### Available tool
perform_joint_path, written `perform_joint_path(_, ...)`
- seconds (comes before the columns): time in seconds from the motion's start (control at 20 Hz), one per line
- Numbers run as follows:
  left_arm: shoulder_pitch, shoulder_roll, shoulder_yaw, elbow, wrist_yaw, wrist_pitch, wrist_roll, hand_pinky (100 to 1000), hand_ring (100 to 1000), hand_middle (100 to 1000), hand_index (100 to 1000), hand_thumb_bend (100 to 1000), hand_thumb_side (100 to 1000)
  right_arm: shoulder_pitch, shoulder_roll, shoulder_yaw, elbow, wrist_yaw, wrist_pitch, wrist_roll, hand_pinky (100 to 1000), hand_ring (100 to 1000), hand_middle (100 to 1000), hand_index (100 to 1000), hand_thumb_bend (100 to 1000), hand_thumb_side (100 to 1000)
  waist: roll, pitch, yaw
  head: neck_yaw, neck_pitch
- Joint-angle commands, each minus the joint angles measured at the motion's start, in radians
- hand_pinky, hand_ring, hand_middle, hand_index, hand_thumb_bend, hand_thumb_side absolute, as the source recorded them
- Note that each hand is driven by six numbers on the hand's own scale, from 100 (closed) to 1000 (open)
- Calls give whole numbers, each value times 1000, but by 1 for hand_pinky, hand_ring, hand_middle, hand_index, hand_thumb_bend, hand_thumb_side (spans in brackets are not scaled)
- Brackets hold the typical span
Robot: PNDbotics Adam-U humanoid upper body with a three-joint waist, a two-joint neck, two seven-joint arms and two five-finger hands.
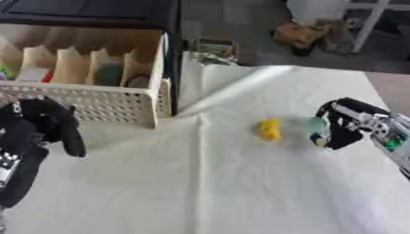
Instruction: Pick up objects from table and place into drawer.
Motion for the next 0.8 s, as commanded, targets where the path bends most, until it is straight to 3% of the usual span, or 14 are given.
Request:
perform_joint_path(0.05,-5,5,10,-14,5,3,1,424,422,555,716,100,501,-11,-39,-9,-22,-6,-1,-2,448,561,186,633,330,136,1,-25,0,2,0)
perform_joint_path(0.5,-5,4,11,-14,8,8,-1,423,422,555,715,100,502,-11,-39,-12,-26,-9,1,-19,434,546,102,598,344,138,1,-28,-2,2,-1)
perform_joint_path(0.8,-2,4,13,-14,12,11,-1,423,423,556,715,100,507,-10,-47,-15,-40,-24,4,-25,431,541,100,591,349,143,2,-33,-6,3,0)
